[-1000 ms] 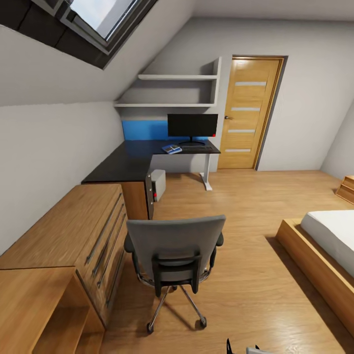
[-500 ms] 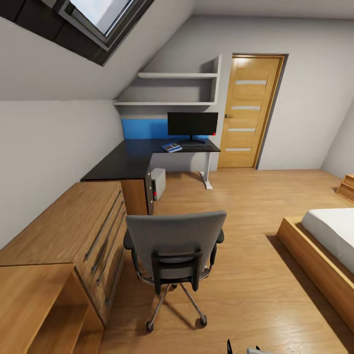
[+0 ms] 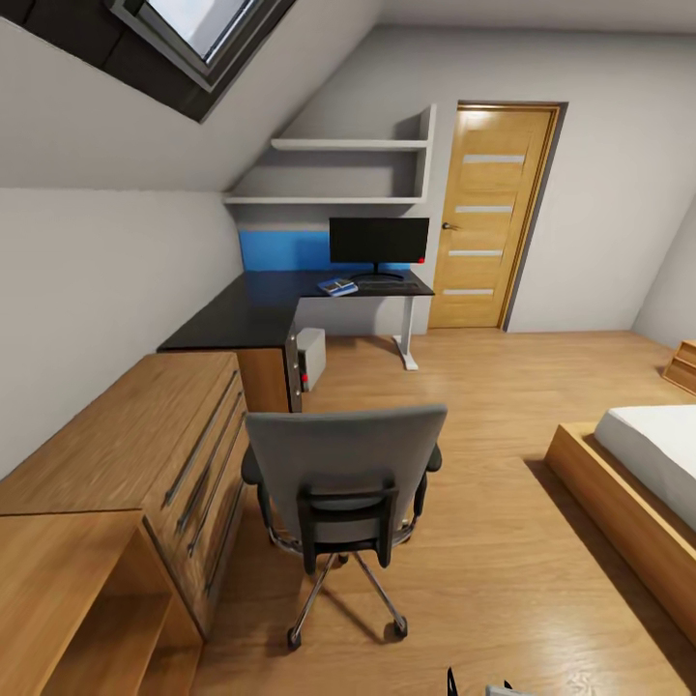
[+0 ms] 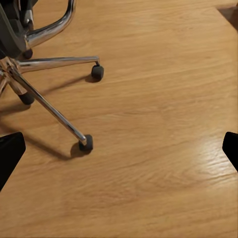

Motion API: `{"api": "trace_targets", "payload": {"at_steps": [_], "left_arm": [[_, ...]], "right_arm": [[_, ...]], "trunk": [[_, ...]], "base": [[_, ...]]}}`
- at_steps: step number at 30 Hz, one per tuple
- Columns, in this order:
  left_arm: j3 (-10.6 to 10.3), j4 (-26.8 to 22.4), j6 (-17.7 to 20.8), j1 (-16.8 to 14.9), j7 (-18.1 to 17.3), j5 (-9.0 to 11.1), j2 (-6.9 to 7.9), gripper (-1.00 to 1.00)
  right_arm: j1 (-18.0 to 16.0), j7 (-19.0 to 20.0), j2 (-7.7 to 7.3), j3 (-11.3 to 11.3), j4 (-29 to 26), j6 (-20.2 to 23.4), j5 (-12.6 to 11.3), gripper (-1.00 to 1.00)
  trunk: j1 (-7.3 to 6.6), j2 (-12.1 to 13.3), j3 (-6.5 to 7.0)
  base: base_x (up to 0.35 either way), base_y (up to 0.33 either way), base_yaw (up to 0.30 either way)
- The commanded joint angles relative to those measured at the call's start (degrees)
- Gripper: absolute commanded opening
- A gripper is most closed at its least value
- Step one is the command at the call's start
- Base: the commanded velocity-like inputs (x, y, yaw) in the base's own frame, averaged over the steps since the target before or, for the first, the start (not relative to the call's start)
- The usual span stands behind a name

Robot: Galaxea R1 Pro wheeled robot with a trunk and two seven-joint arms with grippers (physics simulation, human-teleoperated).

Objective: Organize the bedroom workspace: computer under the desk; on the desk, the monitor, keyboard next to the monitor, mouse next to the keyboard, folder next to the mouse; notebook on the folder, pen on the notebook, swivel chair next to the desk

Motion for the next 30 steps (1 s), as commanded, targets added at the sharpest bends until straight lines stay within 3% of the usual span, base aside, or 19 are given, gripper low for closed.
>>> {"api": "trace_targets", "payload": {"at_steps": [1, 17, 19, 20, 22, 26, 28, 30], "left_arm": [[-0.49, 0.02, -0.30, -0.05, 0.33, 0.56, 0.04, 1.00], [-0.49, 0.02, -0.30, -0.05, 0.33, 0.56, 0.00, 1.00], [-0.47, -1.24, -0.07, -0.13, 0.40, 0.56, -0.84, 1.00], [-0.41, -5.03, 11.33, -8.87, 0.46, 0.73, -1.06, 1.00], [-0.41, -5.11, 13.14, -10.60, 0.45, 1.04, -1.06, 1.00], [-0.40, -4.84, 16.91, -18.15, 0.43, 5.90, -1.05, 1.00], [-0.40, -4.09, 20.93, -22.41, 0.36, 7.91, -1.05, 1.00], [-0.40, -3.84, 23.48, -24.92, 0.35, 8.54, -0.98, 1.00]], "right_arm": [[-0.06, -0.51, 0.00, 0.49, -0.01, -0.08, -0.04, 1.00], [-0.04, -0.51, -0.05, 0.49, -0.02, -0.08, -0.03, 1.00], [-0.06, -0.46, -0.04, 0.47, -0.08, -0.18, 0.05, 1.00], [-4.22, -0.92, -0.31, 0.08, -1.12, 2.26, -0.03, 1.00], [-6.50, -0.97, -0.33, 0.07, -1.06, 4.57, -0.06, 1.00], [-16.60, -1.03, -0.49, -0.01, -1.05, 18.70, -0.14, 1.00], [-21.53, -1.04, -0.45, -0.03, -1.07, 24.83, -0.13, 1.00], [-23.93, -1.01, -0.44, -0.03, -1.10, 27.97, -0.12, 1.00]], "trunk": [[0.22, -0.44, -0.24], [3.74, -6.86, -3.11], [4.18, -7.66, -3.47], [4.40, -8.06, -3.65], [4.83, -8.87, -4.01], [5.71, -10.47, -4.73], [6.15, -11.27, -5.09], [6.59, -12.07, -5.45]], "base": [[0.000, 0.000, 0.000], [0.000, 0.000, 0.000], [0.000, 0.000, 0.000], [0.000, 0.000, 0.000], [0.000, 0.000, 0.000], [0.000, 0.000, 0.000], [0.000, 0.000, 0.000], [0.000, 0.000, 0.000]]}}
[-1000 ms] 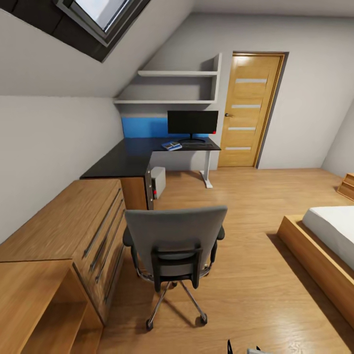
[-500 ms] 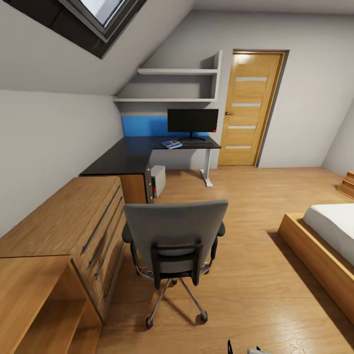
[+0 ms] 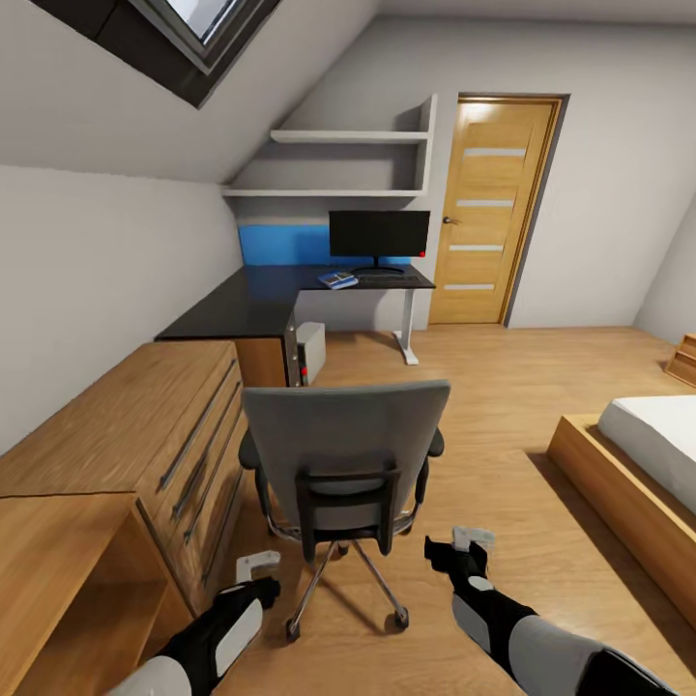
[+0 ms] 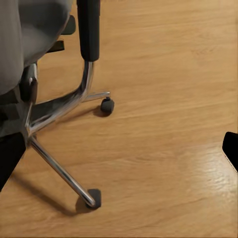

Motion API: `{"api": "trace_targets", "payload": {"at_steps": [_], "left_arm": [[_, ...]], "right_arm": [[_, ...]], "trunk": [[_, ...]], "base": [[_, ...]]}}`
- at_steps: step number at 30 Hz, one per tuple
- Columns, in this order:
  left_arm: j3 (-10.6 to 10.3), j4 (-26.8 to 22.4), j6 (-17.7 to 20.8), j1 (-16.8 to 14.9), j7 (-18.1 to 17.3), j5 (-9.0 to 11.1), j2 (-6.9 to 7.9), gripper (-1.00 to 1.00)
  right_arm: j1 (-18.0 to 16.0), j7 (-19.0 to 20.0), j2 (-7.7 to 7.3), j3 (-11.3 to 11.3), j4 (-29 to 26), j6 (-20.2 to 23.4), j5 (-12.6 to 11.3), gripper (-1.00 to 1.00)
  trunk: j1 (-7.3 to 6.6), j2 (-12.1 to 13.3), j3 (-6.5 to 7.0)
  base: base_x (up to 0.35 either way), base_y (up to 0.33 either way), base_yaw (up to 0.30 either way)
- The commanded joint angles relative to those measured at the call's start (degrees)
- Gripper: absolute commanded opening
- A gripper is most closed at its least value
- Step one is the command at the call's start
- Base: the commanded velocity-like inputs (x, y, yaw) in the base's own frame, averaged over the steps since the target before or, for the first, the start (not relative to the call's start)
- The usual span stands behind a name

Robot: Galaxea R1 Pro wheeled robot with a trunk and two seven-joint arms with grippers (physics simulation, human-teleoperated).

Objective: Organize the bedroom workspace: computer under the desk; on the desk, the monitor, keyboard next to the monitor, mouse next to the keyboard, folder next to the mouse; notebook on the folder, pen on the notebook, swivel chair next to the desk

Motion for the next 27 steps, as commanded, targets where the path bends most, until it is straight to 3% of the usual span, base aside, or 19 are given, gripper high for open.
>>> {"api": "trace_targets", "payload": {"at_steps": [1, 14, 20, 23, 27], "left_arm": [[-0.47, -0.04, 0.89, -0.84, 0.49, 0.67, 0.10, 1.00], [-0.47, 4.98, 1.04, -2.18, -1.74, 1.11, 0.04, 1.00], [-0.58, 6.30, -1.89, -2.20, -2.04, 1.03, -0.07, 1.00], [-0.86, 7.38, -6.68, -2.20, -2.06, 0.83, -0.16, 1.00], [-0.90, 7.55, -6.96, -2.20, -2.06, 0.82, -0.20, 1.00]], "right_arm": [[-0.77, -0.23, -0.03, 0.46, -0.02, 0.85, -0.45, 1.00], [-2.01, 0.27, -0.21, 0.89, 0.42, 1.89, -0.17, 1.00], [-1.93, 0.35, 0.08, 0.94, 0.38, -3.24, -0.30, 1.00], [-1.85, 2.05, -0.04, 0.90, 0.31, -7.12, -0.33, 1.00], [-1.84, 3.10, -0.02, 0.90, 0.22, -7.03, -0.28, 1.00]], "trunk": [[0.22, -0.44, -0.25], [3.08, -5.66, -2.58], [4.39, -8.06, -3.66], [5.05, -9.27, -4.20], [5.93, -10.87, -4.92]], "base": [[0.000, 0.000, 0.000], [0.000, 0.000, 0.000], [0.000, 0.000, 0.000], [0.000, 0.000, 0.000], [0.000, 0.000, 0.000]]}}
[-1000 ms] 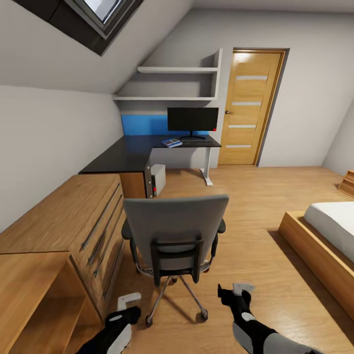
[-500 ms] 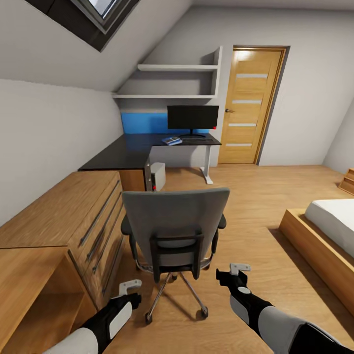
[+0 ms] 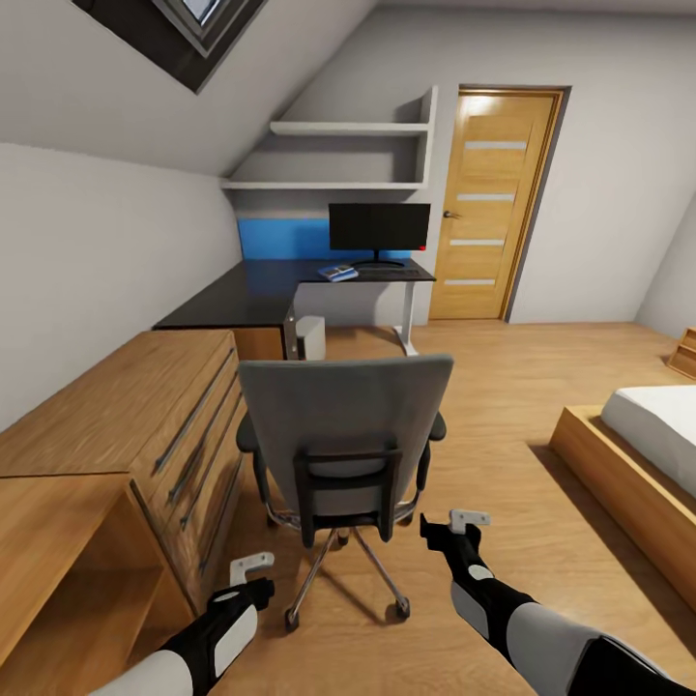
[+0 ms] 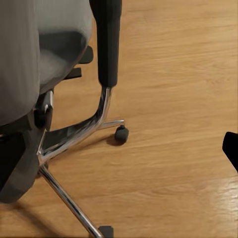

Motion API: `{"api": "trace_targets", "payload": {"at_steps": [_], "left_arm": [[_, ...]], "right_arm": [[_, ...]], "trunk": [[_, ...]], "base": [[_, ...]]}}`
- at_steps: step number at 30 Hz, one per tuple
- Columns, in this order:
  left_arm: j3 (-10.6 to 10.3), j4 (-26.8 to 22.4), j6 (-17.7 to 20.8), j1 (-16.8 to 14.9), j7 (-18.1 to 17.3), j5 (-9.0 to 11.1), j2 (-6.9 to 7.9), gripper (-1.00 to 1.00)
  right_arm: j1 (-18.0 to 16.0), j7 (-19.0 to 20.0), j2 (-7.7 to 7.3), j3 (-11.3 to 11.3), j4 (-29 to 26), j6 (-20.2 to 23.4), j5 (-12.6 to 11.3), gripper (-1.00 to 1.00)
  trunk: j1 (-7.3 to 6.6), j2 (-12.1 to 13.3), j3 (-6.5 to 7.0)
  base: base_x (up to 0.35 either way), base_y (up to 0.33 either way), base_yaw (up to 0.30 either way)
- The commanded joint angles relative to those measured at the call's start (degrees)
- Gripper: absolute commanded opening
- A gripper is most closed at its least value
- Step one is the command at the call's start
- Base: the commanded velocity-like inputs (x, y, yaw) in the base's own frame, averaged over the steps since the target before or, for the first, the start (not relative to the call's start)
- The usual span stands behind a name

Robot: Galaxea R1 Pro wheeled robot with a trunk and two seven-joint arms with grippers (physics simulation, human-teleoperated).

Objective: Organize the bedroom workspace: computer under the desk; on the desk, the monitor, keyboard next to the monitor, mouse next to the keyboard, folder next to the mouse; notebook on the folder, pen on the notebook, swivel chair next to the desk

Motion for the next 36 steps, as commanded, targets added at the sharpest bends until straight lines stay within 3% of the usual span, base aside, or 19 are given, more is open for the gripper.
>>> {"api": "trace_targets", "payload": {"at_steps": [1, 36], "left_arm": [[-0.49, -0.11, 0.28, -0.03, 0.46, 0.26, 0.05, 1.00], [-0.43, -0.30, 0.75, -0.03, 0.46, 0.27, 0.08, 1.00]], "right_arm": [[-0.04, -0.23, 0.01, 0.50, -0.01, -0.10, -0.24, 1.00], [-0.04, 0.18, 0.03, 0.49, -0.31, -0.64, -0.14, 1.00]], "trunk": [[0.22, -0.44, -0.24], [7.91, -14.48, -6.52]], "base": [[0.000, 0.000, 0.000], [0.000, 0.000, 0.000]]}}
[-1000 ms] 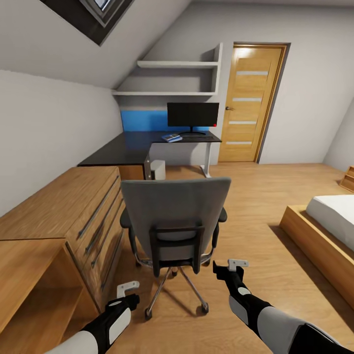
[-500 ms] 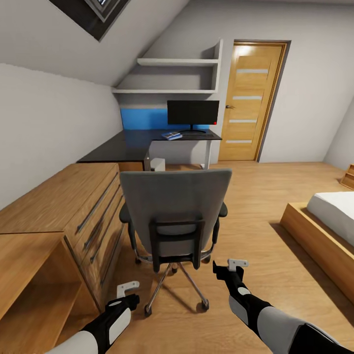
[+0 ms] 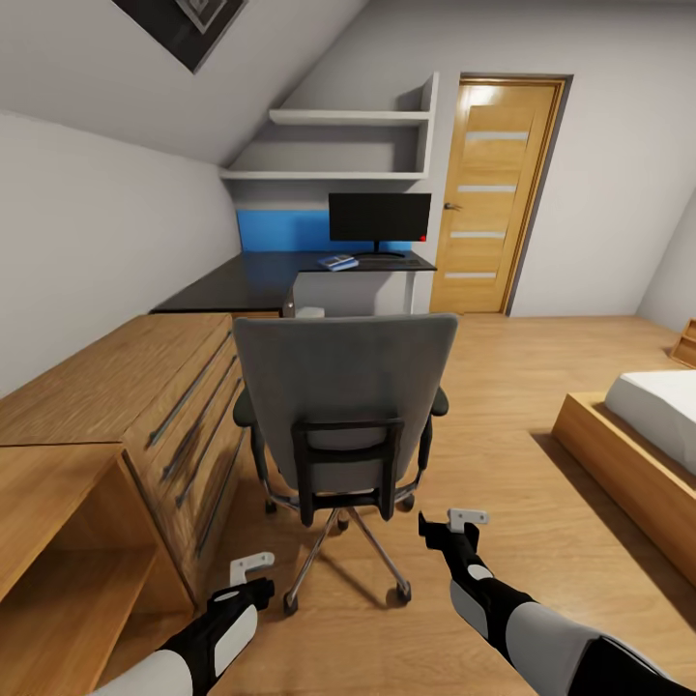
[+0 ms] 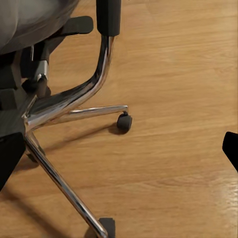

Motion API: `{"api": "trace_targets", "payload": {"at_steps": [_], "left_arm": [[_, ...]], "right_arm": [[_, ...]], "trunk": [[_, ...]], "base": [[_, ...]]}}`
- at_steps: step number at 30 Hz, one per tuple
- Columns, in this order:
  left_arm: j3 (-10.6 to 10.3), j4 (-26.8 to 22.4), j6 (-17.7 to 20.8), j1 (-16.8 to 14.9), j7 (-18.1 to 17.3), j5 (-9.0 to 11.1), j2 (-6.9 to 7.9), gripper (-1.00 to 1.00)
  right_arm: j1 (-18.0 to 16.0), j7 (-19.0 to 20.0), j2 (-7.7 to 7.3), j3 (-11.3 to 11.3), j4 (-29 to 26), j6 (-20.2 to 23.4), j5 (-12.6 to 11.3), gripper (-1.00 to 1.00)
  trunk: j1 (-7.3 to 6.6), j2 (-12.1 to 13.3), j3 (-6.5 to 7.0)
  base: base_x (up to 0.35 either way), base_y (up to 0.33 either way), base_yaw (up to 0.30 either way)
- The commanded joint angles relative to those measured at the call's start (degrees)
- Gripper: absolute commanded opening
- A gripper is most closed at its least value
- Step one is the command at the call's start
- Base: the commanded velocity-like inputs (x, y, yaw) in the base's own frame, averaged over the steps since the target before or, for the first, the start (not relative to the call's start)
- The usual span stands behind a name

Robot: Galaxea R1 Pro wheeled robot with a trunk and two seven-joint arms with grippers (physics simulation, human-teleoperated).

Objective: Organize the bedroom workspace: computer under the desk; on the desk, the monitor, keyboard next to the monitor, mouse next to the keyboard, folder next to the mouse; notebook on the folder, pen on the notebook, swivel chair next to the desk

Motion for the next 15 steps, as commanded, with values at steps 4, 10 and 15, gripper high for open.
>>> {"api": "trace_targets", "payload": {"at_steps": [4, 10, 15], "left_arm": [[-0.47, -2.80, 2.93, -1.11, 0.52, 0.35, 0.03, 1.00], [-0.25, -3.94, 9.21, -5.55, 0.54, 0.58, 0.29, 1.00], [-0.27, -1.74, 8.65, -6.17, 0.49, 0.49, -0.03, 1.00]], "right_arm": [[-0.16, -0.63, -0.02, 0.21, -0.07, 1.62, -0.22, 1.00], [-4.39, -0.83, -0.22, 0.16, -0.04, 11.09, -0.23, 1.00], [-5.42, -0.81, -0.03, 0.41, 0.14, 12.38, -0.28, 1.00]], "trunk": [[0.87, -1.64, -0.78], [2.19, -4.05, -1.85], [3.29, -6.05, -2.75]], "base": [[0.000, 0.000, 0.000], [0.000, 0.000, 0.000], [0.000, 0.000, 0.000]]}}
